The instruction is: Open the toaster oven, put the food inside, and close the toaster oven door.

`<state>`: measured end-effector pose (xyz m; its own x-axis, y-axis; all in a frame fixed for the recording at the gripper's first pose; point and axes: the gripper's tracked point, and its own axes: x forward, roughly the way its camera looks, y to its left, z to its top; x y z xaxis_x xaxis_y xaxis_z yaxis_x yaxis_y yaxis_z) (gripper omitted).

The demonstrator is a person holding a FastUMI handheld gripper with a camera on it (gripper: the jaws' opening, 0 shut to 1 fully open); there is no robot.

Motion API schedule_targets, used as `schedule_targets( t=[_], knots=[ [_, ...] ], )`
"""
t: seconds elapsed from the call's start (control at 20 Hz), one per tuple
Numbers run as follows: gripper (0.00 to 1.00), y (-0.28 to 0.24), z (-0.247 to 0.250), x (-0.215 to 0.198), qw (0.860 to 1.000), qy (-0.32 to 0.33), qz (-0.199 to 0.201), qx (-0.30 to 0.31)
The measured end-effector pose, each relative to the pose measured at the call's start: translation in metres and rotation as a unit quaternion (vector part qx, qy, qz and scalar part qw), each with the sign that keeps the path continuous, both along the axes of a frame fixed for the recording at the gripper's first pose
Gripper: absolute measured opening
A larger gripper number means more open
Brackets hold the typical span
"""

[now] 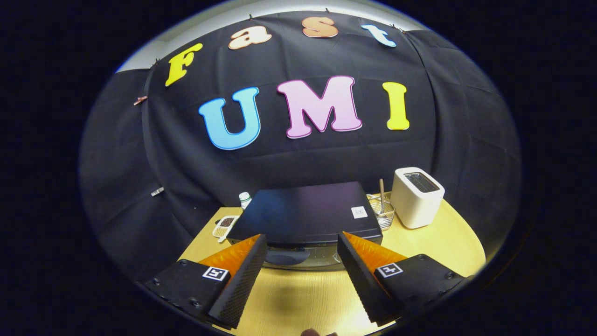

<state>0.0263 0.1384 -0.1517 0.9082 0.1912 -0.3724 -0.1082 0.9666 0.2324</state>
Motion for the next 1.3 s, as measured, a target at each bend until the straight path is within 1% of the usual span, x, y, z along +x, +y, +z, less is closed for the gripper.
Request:
schedule_targets(
  t=[0.2, 0.4, 0.85, 1.05, 1.3],
  knots=[
    [0.99, -0.019, 0.044, -0.011, 0.999, -0.032, 0.000, 0.020],
    [0.99, -0.039, 0.074, -0.023, 0.998, -0.053, 0.003, 0.026],
    [0.98, -0.093, 0.137, -0.034, 0.992, -0.129, -0.013, -0.001],
    [0.98, -0.113, 0.154, -0.032, 0.988, -0.155, -0.020, -0.013],
    [0.98, -0.131, 0.154, -0.029, 0.988, -0.153, -0.023, -0.007]
  ],
)
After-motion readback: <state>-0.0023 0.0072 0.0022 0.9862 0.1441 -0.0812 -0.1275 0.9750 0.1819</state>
